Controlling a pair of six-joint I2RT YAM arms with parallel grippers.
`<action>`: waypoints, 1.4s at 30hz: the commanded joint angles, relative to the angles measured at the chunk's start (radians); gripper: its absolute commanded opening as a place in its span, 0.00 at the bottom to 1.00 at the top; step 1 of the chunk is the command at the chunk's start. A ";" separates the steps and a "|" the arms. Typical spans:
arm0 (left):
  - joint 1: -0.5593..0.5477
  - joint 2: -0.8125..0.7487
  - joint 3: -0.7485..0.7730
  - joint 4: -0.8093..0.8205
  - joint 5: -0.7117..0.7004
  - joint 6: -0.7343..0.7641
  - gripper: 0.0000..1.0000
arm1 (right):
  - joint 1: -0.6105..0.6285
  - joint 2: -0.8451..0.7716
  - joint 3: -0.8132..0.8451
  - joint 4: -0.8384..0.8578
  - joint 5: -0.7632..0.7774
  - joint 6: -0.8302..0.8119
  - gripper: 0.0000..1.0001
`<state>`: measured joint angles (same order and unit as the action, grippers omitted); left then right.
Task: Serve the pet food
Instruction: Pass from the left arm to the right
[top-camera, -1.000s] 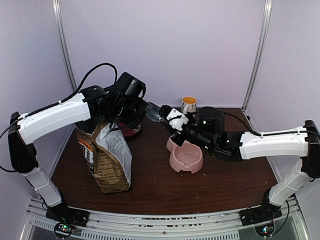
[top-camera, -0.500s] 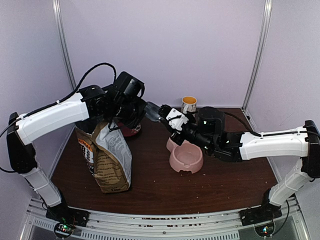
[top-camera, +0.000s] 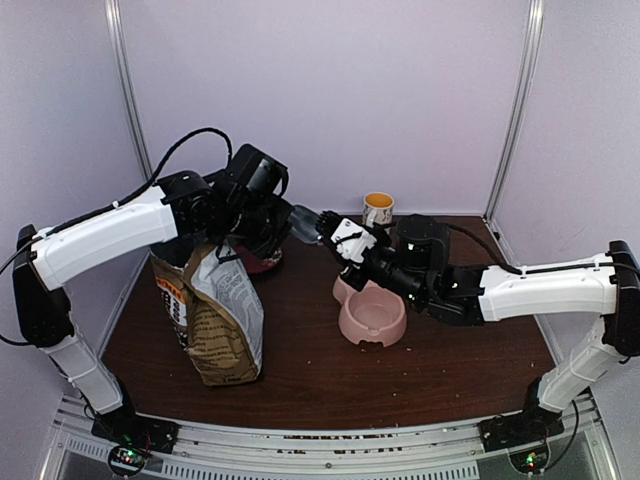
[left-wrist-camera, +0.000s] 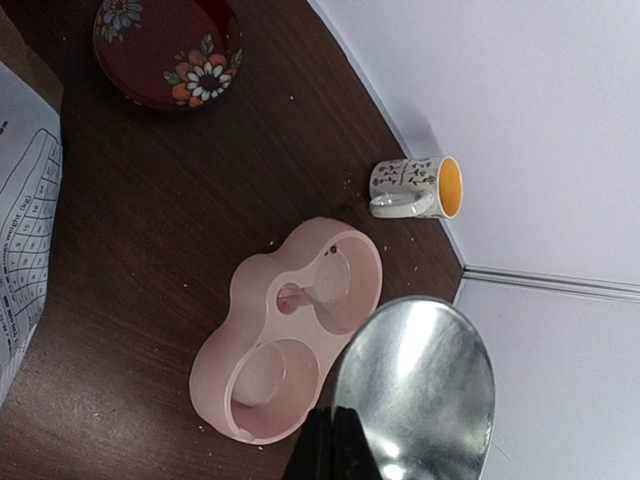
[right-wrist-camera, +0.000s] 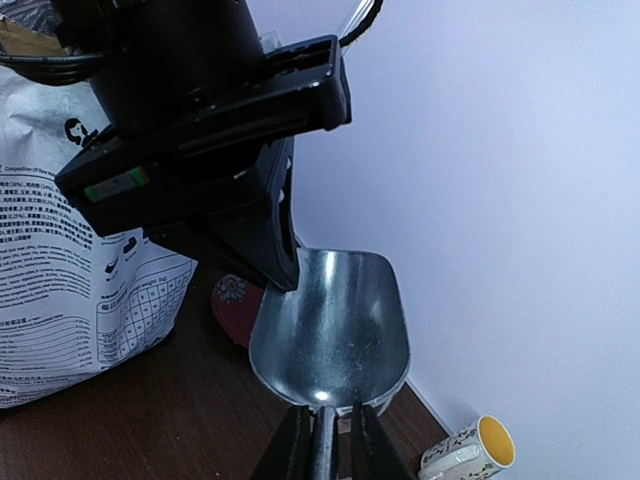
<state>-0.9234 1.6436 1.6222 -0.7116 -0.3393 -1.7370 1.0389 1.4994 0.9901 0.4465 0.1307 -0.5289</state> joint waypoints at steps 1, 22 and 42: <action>-0.006 -0.035 -0.014 0.026 0.034 0.002 0.00 | 0.009 -0.005 0.000 0.035 -0.001 0.002 0.14; -0.006 -0.055 -0.030 0.083 0.010 0.101 0.11 | 0.002 0.012 0.013 0.022 0.079 0.073 0.00; -0.005 -0.062 0.114 0.013 -0.254 0.644 0.94 | -0.101 -0.105 -0.096 0.105 0.061 0.198 0.00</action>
<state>-0.9264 1.6176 1.6974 -0.6849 -0.4808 -1.3224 0.9600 1.4590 0.9329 0.4763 0.2176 -0.3763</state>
